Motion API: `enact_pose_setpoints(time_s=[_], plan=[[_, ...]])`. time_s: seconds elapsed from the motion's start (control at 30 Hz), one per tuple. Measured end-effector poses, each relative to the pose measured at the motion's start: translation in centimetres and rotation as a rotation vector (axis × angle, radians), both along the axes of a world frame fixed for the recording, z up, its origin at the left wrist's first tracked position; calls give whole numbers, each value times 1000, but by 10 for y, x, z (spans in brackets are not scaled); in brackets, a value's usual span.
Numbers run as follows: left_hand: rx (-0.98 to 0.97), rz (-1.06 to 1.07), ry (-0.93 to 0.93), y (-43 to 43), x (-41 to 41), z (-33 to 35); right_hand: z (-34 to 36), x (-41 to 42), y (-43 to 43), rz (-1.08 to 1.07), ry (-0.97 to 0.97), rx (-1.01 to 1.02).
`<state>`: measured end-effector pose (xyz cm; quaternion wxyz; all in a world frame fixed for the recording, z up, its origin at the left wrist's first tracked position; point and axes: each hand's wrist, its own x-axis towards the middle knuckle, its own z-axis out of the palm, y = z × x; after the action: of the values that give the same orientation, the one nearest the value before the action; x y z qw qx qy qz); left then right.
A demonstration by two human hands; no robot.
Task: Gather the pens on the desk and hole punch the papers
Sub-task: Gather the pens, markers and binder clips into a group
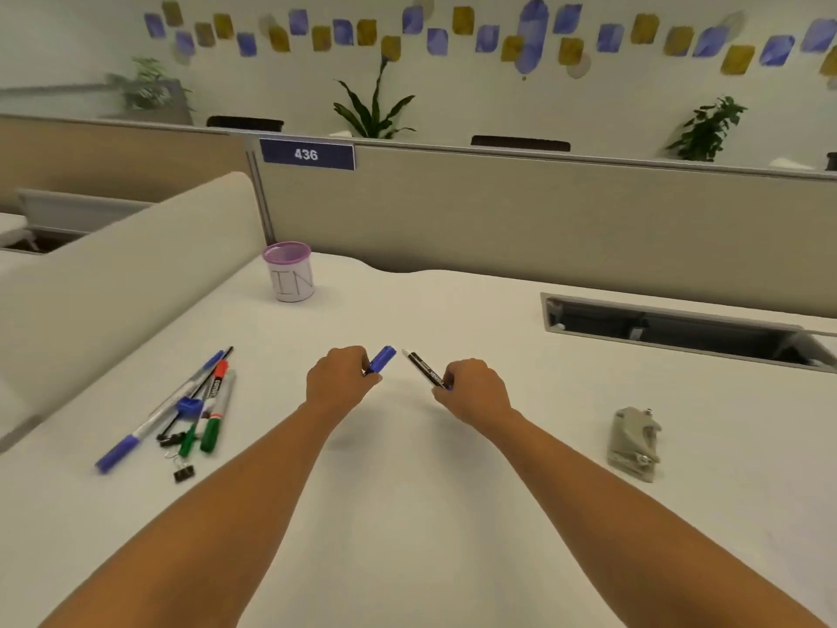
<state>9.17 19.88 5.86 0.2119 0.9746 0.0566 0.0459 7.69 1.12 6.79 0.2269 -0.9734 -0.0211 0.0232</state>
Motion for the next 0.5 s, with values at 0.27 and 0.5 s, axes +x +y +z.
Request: enact_pose_setpoints(time_s=[0.27,0.5], plan=[[65,148,41,122,-21,-14,-20,-12,144,228,28,-42],[5,239,-6,164,-16,-20,-38,-5,207,111,54,113]])
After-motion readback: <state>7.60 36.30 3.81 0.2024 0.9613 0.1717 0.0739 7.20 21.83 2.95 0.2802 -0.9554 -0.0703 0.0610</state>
